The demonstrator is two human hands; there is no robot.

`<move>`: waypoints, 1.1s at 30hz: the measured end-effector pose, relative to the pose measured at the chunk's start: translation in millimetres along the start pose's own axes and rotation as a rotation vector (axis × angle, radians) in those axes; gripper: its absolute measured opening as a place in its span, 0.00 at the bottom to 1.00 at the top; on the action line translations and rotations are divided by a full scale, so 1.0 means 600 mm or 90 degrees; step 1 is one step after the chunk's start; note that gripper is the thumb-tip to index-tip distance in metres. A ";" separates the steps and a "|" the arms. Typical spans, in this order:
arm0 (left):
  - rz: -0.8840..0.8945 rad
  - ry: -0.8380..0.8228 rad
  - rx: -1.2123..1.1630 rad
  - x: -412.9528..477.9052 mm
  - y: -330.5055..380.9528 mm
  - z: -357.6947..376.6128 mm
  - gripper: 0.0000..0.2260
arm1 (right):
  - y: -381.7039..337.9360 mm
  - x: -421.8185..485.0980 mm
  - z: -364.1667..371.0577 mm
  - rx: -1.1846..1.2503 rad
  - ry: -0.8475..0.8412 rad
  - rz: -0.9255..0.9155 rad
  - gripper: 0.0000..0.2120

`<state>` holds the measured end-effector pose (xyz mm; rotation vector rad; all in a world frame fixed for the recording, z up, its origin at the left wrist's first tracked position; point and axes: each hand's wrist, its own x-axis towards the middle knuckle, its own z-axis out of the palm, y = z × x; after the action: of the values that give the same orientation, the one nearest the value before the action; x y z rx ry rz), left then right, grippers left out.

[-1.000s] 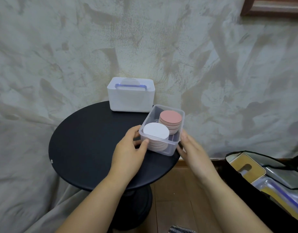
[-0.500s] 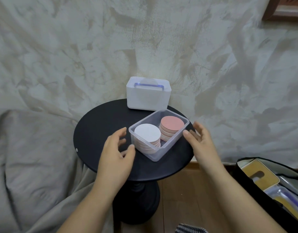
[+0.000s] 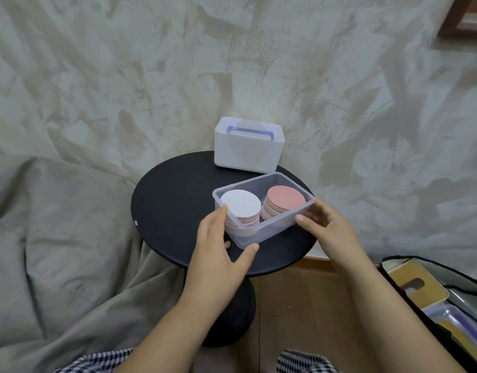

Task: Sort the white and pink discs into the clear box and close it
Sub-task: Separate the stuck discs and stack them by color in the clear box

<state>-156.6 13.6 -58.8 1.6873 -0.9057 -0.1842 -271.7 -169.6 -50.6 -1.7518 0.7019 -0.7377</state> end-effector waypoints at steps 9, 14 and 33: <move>0.015 0.077 0.038 0.005 -0.029 -0.056 0.30 | -0.007 -0.068 0.046 0.006 0.092 -0.042 0.13; 0.022 0.104 0.022 0.014 -0.040 -0.081 0.27 | -0.015 -0.062 0.075 -0.034 0.082 -0.060 0.12; -0.020 0.064 0.008 0.081 -0.055 -0.095 0.26 | -0.022 -0.008 0.093 -0.099 0.074 -0.055 0.12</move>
<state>-75.9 27.2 -52.8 1.7082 -0.8068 -0.1141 -230.8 -129.1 -52.6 -1.9009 0.7840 -0.8692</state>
